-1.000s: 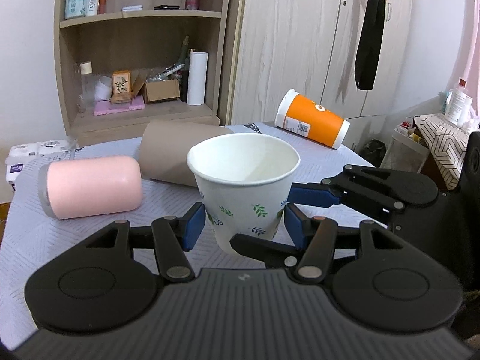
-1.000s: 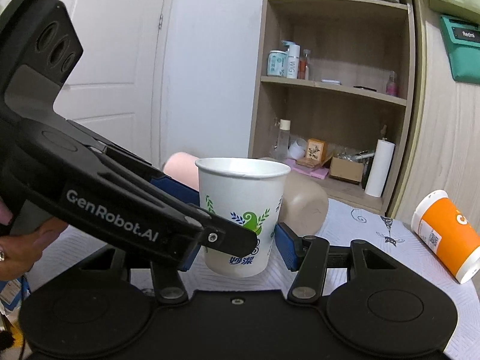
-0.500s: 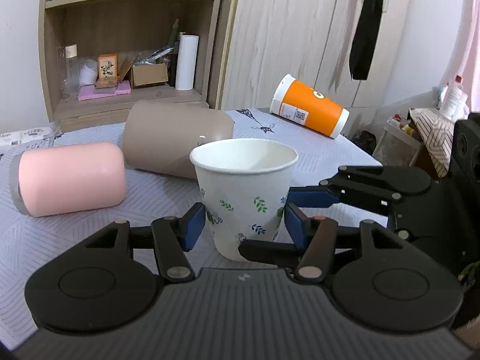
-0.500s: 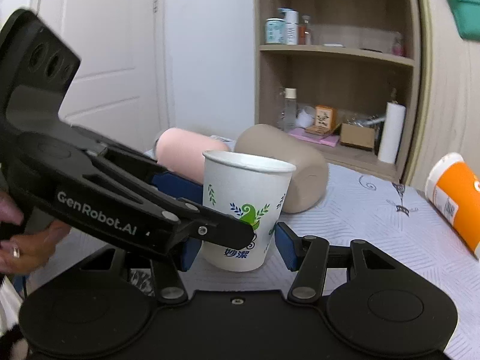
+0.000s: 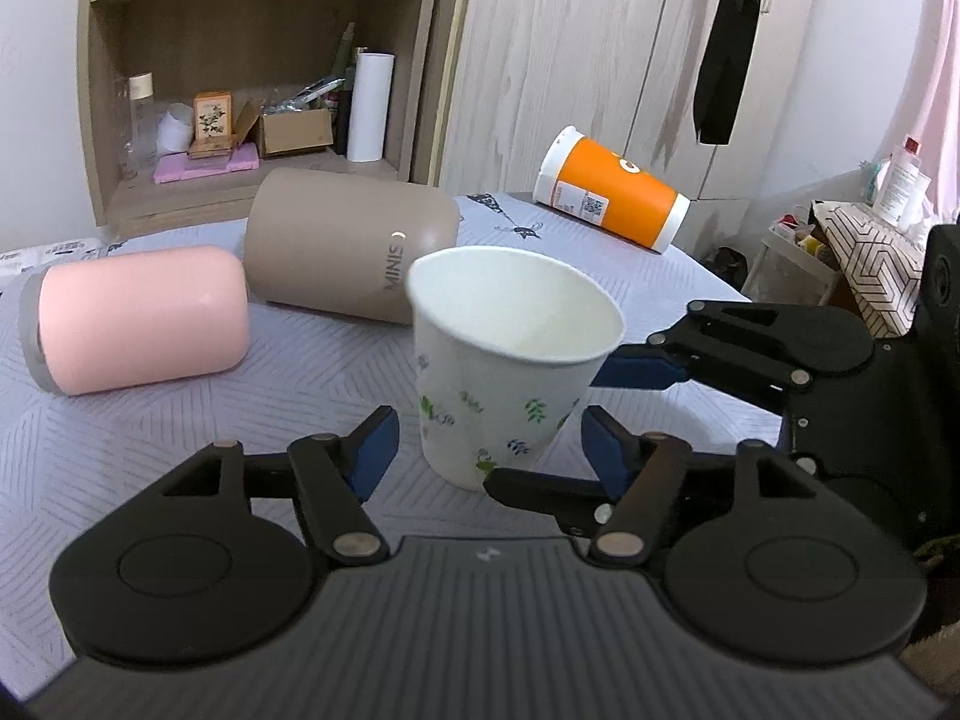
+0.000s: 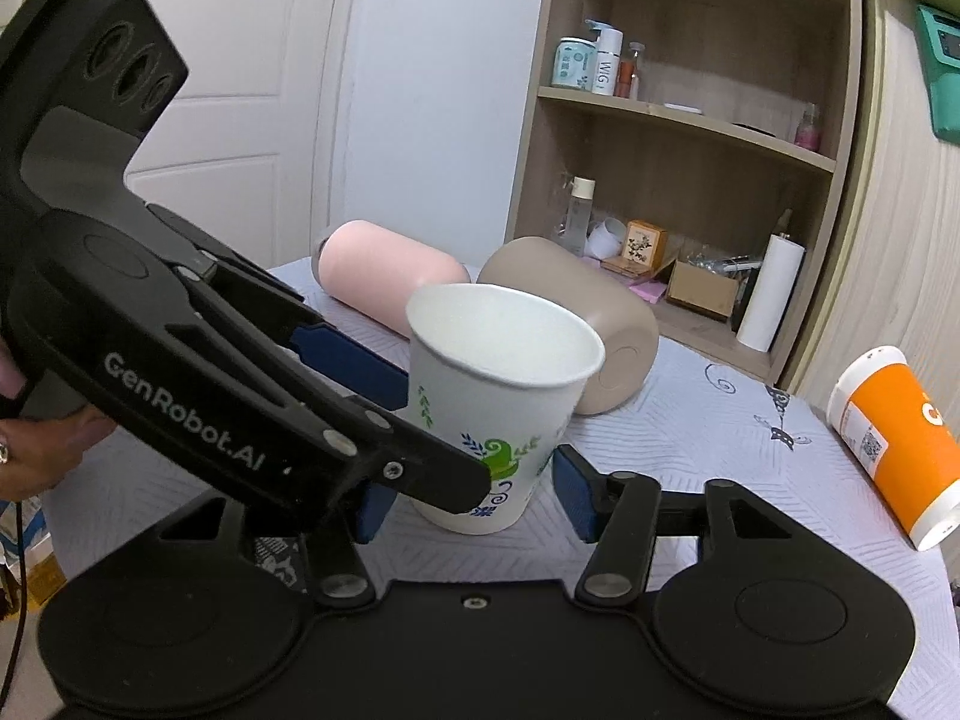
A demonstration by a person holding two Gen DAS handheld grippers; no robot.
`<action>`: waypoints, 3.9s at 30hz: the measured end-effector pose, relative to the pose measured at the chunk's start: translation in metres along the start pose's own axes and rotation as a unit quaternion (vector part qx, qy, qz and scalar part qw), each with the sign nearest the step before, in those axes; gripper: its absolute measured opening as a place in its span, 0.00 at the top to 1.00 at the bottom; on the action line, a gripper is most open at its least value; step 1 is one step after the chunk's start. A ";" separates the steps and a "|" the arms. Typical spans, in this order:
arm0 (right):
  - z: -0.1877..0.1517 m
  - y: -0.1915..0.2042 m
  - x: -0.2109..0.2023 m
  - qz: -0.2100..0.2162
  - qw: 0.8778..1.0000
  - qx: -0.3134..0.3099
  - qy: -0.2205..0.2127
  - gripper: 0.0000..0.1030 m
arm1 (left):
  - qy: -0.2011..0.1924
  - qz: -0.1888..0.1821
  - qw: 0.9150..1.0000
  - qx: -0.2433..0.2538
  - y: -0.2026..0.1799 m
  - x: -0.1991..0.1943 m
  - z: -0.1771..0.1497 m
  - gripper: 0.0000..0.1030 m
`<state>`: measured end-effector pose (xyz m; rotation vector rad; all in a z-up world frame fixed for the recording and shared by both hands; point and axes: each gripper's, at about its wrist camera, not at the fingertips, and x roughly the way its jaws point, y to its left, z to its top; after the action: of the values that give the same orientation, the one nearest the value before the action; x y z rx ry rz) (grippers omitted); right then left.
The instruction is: Flip cup upright
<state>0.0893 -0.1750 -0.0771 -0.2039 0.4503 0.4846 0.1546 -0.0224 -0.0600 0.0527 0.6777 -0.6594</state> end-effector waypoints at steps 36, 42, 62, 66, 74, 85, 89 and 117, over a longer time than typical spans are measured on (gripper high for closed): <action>0.009 0.023 -0.150 -0.159 0.977 0.132 -0.059 0.21 | -0.075 0.166 0.980 -0.079 -0.065 -0.149 -0.040 0.23; 0.010 0.028 -0.163 -0.177 0.973 0.129 -0.069 0.15 | -0.085 0.182 0.976 -0.087 -0.068 -0.155 -0.046 0.22; 0.000 0.032 -0.160 -0.212 0.964 0.151 -0.044 0.00 | -0.063 0.221 0.969 -0.093 -0.068 -0.152 -0.050 0.02; 0.000 0.031 -0.159 -0.213 0.963 0.160 -0.039 0.00 | -0.058 0.233 0.966 -0.092 -0.068 -0.152 -0.050 0.01; -0.001 0.030 -0.158 -0.220 0.961 0.165 -0.030 0.00 | -0.051 0.242 0.964 -0.095 -0.071 -0.154 -0.051 0.00; -0.001 0.030 -0.157 -0.231 0.957 0.172 -0.017 0.00 | -0.044 0.254 0.960 -0.107 -0.068 -0.156 -0.054 0.00; -0.001 0.031 -0.156 -0.233 0.957 0.173 -0.013 0.00 | -0.041 0.255 0.959 -0.112 -0.066 -0.156 -0.054 0.00; -0.003 0.029 -0.158 -0.237 0.956 0.174 -0.010 0.00 | -0.028 0.258 0.958 -0.120 -0.067 -0.154 -0.056 0.00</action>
<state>-0.0505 -0.2140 -0.0089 0.0367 0.4420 -0.0666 -0.0057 0.0227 -0.0014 -0.0133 0.6507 -0.0730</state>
